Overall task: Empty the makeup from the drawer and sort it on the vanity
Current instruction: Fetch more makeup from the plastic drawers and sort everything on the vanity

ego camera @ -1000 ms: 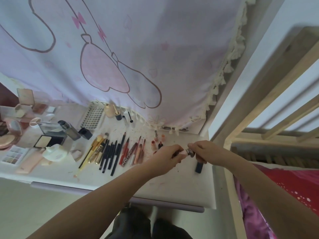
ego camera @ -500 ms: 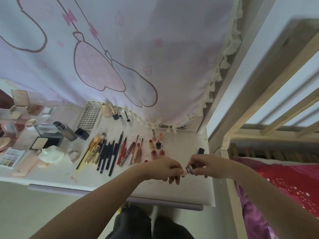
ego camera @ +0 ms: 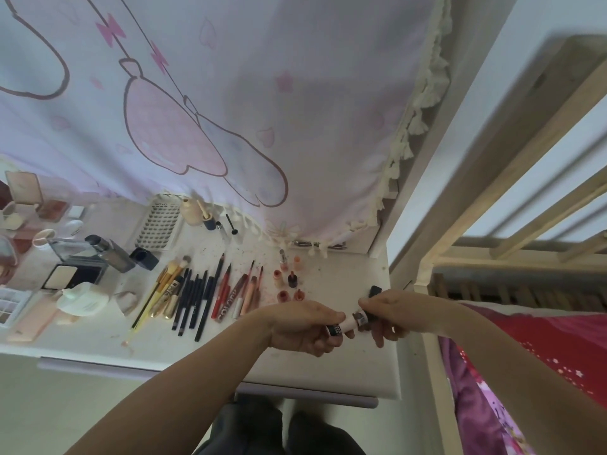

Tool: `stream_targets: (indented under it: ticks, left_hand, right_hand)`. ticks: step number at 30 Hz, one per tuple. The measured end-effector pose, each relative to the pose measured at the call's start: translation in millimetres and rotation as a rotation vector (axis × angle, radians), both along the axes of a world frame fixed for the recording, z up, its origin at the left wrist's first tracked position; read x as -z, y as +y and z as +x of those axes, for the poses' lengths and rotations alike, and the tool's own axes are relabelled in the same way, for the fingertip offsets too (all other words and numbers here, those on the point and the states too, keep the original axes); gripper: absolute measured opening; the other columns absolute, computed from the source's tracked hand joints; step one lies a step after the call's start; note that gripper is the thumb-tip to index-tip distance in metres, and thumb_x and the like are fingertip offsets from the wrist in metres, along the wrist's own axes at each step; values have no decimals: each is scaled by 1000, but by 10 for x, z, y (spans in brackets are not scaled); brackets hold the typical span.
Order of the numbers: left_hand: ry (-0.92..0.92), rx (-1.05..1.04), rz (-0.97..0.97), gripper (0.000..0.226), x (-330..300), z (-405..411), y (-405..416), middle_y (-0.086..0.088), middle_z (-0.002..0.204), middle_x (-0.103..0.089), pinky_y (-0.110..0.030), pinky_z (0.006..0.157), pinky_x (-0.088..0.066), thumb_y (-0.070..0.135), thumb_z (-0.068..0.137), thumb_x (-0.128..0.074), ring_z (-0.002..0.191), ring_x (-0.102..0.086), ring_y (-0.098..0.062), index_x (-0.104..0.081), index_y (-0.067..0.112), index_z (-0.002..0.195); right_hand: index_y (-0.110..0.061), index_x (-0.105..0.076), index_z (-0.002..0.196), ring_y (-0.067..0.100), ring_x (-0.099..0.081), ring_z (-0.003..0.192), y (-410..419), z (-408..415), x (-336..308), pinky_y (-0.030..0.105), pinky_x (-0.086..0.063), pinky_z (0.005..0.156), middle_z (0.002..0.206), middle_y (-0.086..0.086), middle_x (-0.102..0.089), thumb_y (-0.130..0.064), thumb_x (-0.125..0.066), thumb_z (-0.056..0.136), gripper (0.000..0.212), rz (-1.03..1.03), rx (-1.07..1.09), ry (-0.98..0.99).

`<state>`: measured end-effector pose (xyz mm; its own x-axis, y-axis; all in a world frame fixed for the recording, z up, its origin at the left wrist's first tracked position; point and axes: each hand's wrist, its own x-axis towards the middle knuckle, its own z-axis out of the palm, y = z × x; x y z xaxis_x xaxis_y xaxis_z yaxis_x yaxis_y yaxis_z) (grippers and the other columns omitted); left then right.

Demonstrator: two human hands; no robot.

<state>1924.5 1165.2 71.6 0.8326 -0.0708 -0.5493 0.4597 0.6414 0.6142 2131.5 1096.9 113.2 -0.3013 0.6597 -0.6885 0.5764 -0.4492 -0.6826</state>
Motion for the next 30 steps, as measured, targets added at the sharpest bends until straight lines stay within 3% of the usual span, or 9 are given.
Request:
stream_targets:
  ticks: [3,7,10,15,17,21,24,27,30]
  left_hand:
    - [17,-6,3,30,-3,-17,22,3,72,-53,-15,56,-38,34,97,-42,60,-41,-6,-54,9,108]
    - [26,-9,13,29,-10,-40,42,3,73,-52,-15,56,-38,33,98,-41,61,-41,-5,-55,9,107]
    - [36,9,38,28,-39,-37,50,2,74,-52,-15,56,-38,31,100,-40,62,-40,-6,-56,9,107]
    - [88,58,209,23,-61,-84,83,0,81,-58,-17,63,-45,27,100,-42,66,-51,-8,-55,10,109]
    - [132,41,313,20,-22,-114,71,-2,89,-63,-20,68,-48,26,99,-44,74,-58,-10,-53,11,110]
    - [157,-191,382,18,101,2,-62,-5,106,-69,-23,77,-53,21,97,-48,96,-67,-16,-46,14,114]
    - [299,-361,656,25,218,274,-162,2,104,-68,-22,74,-55,31,98,-46,94,-66,-14,-46,16,117]
    - [460,-506,1036,32,333,521,-186,5,99,-58,-20,63,-49,47,96,-41,82,-57,-7,-52,22,112]
    - [501,-650,1129,25,441,672,-158,7,96,-49,-11,54,-35,42,95,-44,73,-49,-1,-53,27,114]
  right_hand:
    - [-22,-57,96,5,-54,64,13,24,22,15,-42,55,79,-6,-65,-29,-50,96,10,88,-31,-4]
    - [-25,-56,111,2,-62,72,34,43,-14,16,-47,59,90,-6,-69,-29,-53,95,17,42,42,65]
    - [-19,-61,96,5,-55,61,47,10,14,14,-42,53,81,-4,-68,-30,-45,98,20,74,-9,-6]
    - [-23,-58,95,-4,-58,65,24,236,64,15,-45,58,84,-8,-68,-27,-58,91,5,137,6,-82]
    - [-20,-58,99,-1,-62,68,-12,380,113,18,-48,60,86,-5,-68,-23,-60,91,8,109,115,-65]
    - [-23,-62,111,11,-68,91,-116,516,285,24,-54,70,99,-3,-71,-17,-60,90,22,57,458,220]
    - [-21,-60,111,4,-66,95,-79,411,476,22,-54,73,99,-10,-70,-20,-53,95,18,129,504,133]
    - [-24,-51,103,-6,-62,92,12,273,679,10,-45,69,94,-21,-67,-20,-46,98,8,277,586,5]
    - [-28,-46,100,-6,-59,94,108,209,823,12,-42,76,92,-23,-66,-25,-50,96,6,457,612,-103]
